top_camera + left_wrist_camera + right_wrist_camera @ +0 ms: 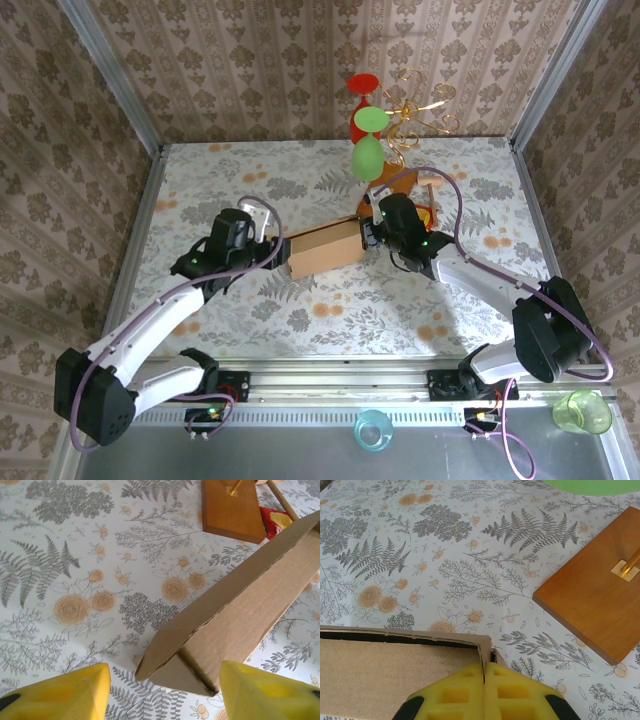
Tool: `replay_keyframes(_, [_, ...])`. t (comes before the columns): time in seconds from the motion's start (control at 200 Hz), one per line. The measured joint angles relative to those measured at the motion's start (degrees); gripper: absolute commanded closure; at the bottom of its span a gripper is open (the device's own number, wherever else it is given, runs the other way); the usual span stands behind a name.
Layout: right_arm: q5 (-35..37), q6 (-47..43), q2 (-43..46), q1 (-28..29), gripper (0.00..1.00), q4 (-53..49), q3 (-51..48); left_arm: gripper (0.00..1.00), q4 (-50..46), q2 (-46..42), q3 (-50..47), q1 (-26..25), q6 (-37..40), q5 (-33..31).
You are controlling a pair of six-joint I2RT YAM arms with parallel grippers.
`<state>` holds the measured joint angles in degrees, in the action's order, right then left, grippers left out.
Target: Fold the paper box
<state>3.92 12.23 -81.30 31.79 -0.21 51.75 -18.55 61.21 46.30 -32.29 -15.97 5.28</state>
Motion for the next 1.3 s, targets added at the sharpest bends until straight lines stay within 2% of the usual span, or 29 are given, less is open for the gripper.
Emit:
replay_keyframes(0.33, [0.0,0.0,-0.1,0.0,1.00,-0.4,0.3,0.50,-1.7,5.1,3.3,-1.7,3.3,-3.3])
replay_keyframes(0.56, [0.0,0.0,-0.1,0.0,1.00,-0.4,0.3,0.66,-3.0,7.3,4.9,-3.1,4.5,-5.4])
replay_keyframes(1.3, [0.0,0.2,-0.5,0.1,1.00,-1.1,1.0,0.92,-10.9,10.6,10.5,-4.8,2.0,-8.1])
